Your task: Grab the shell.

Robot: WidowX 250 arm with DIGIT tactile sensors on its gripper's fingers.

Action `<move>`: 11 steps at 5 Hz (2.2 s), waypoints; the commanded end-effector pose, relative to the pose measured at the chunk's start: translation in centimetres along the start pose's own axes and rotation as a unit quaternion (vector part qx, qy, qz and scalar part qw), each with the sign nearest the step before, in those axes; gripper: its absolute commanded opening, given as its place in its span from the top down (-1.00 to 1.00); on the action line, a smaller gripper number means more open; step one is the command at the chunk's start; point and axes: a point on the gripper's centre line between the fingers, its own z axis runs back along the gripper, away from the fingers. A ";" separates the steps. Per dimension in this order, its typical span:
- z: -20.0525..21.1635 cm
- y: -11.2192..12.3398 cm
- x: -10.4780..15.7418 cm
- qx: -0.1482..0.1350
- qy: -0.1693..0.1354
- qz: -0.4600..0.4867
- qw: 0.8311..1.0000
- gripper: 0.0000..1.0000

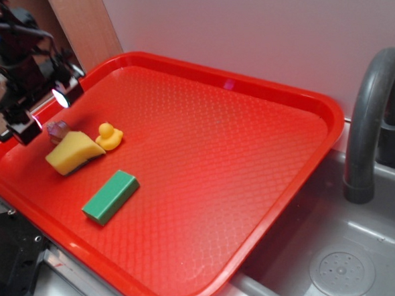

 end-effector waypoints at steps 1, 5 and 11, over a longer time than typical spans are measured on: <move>0.1 -0.5 -0.7 0.033 -0.040 0.009 0.999 -1.00; 1.3 -1.3 -0.3 0.011 -0.057 -0.023 0.998 1.00; 21.1 -5.1 -4.8 -0.242 0.234 -0.491 0.803 1.00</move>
